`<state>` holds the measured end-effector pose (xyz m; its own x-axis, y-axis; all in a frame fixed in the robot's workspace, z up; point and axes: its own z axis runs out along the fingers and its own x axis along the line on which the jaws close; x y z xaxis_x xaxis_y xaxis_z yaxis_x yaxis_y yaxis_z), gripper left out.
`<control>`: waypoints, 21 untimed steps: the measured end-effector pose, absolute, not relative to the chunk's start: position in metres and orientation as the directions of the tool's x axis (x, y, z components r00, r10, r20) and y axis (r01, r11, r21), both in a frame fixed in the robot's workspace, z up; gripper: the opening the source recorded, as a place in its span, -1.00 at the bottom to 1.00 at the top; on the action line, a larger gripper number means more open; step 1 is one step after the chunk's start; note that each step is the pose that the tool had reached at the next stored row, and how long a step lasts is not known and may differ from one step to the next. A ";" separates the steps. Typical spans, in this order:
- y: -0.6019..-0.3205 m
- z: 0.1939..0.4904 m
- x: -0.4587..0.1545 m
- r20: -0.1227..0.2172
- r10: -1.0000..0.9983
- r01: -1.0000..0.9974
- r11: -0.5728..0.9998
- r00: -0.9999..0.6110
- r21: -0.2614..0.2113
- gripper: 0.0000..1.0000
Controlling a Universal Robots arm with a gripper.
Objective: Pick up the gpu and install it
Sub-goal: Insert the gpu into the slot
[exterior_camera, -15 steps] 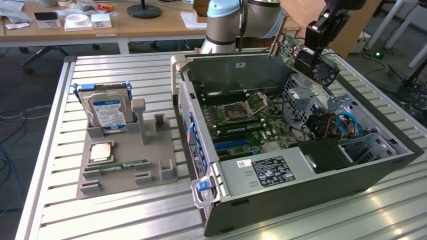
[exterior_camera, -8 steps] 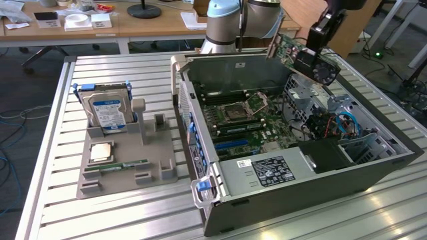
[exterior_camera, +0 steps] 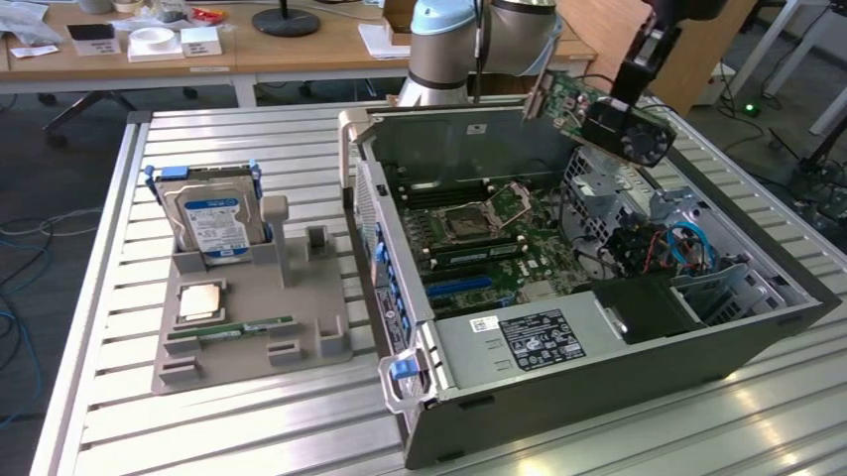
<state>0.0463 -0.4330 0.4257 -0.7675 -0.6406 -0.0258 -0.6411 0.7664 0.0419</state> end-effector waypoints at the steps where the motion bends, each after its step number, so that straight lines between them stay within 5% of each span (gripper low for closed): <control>1: -0.433 0.426 0.046 -0.026 -0.654 -0.654 0.755 -0.756 0.042 -0.47; 21: -0.433 0.425 0.046 -0.026 -0.822 -0.822 0.568 -0.569 0.042 -0.47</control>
